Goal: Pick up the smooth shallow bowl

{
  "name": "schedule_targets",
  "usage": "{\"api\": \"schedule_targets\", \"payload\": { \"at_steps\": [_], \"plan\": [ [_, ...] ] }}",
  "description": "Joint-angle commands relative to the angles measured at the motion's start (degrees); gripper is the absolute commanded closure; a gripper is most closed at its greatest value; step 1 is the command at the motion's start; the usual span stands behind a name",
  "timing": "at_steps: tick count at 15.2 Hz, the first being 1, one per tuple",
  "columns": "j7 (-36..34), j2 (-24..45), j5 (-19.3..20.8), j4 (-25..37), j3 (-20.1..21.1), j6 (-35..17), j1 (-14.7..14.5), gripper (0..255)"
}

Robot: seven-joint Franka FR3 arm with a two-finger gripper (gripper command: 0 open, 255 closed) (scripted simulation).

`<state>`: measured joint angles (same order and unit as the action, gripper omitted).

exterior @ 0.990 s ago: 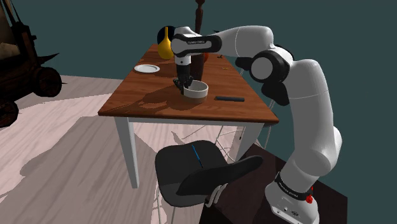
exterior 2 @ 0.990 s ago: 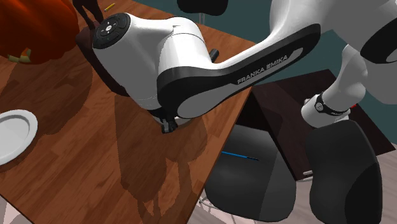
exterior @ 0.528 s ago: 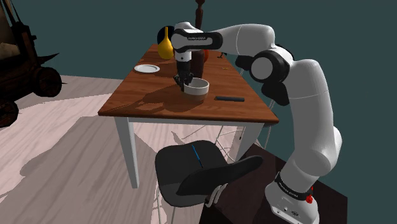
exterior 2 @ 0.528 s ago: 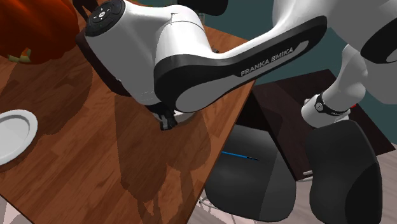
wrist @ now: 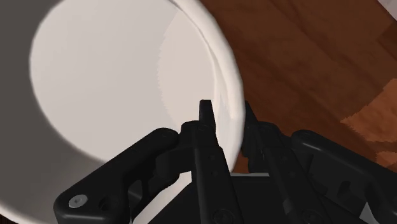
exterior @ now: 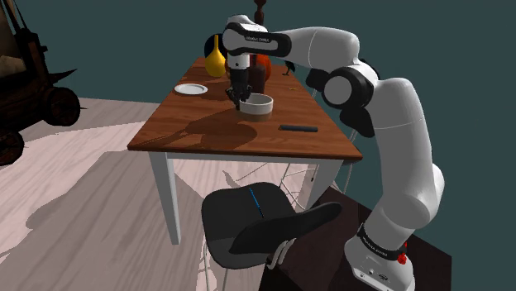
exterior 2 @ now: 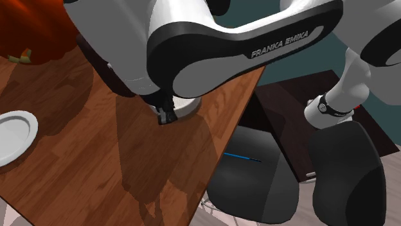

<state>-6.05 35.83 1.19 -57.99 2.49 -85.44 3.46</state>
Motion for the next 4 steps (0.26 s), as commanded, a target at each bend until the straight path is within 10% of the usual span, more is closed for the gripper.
{"api": "schedule_targets", "payload": {
  "at_steps": [1, 4],
  "plan": [
    [-0.02, 0.62, 0.02, 2.76, 0.00, 2.12, -0.07, 255],
    [-0.02, 1.05, 0.03, 4.38, -0.01, 3.31, -0.11, 255]
  ]
}}
